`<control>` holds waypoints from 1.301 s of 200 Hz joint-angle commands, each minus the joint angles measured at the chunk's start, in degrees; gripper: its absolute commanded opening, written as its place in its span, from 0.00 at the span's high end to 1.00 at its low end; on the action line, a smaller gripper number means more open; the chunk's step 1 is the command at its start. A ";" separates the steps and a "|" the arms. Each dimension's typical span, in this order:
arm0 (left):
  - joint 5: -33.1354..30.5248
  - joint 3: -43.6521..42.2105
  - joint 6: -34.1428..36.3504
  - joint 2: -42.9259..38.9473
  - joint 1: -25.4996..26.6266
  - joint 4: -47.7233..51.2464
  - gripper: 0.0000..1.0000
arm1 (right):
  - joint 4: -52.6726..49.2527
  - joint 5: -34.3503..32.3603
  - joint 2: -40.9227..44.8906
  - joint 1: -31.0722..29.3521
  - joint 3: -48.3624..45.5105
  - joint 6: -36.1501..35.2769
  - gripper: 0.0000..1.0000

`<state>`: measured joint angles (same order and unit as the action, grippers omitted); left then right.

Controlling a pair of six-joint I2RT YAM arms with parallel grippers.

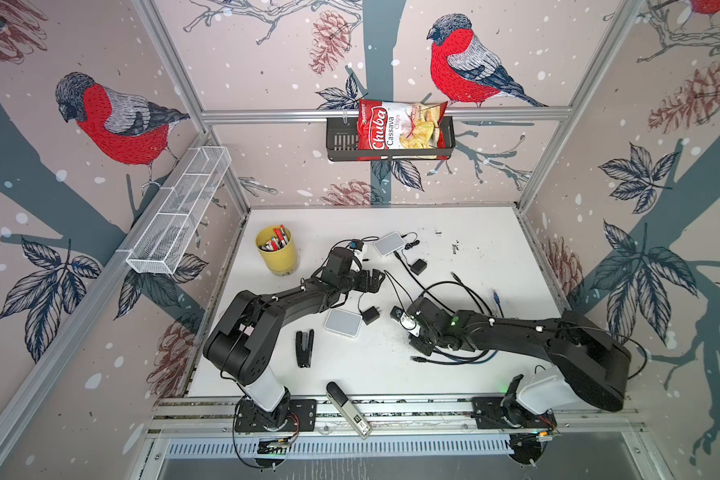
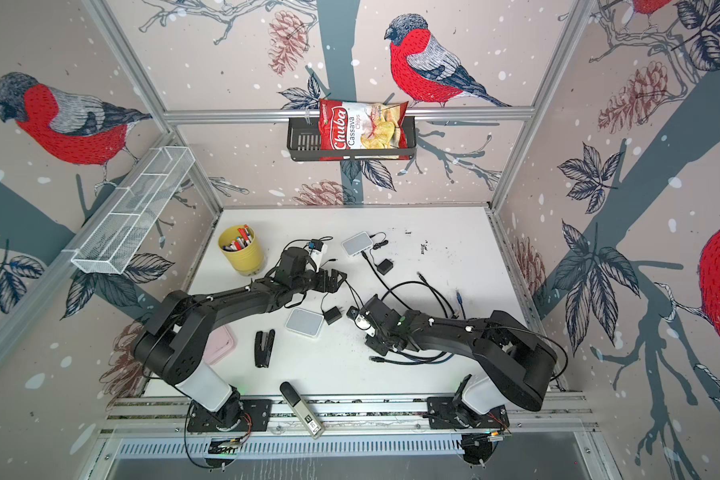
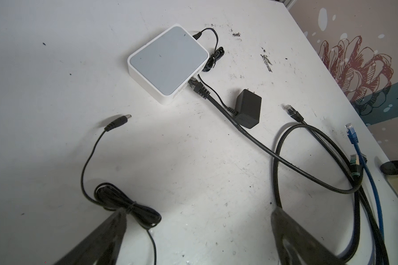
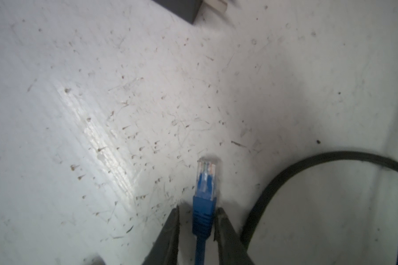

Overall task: Insert the plug into the switch port
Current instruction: 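Grasp the blue RJ45 plug with the right gripper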

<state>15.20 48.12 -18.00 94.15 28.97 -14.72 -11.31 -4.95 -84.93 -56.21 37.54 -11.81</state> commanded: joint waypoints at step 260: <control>1.80 -0.02 0.20 0.57 -0.57 -2.59 0.03 | -3.78 -1.98 -1.67 0.20 0.17 -0.91 0.89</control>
<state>16.49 47.92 -18.02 94.65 28.60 -16.03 -10.96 -6.48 -86.39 -56.40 38.28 -12.03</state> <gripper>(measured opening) 0.970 0.146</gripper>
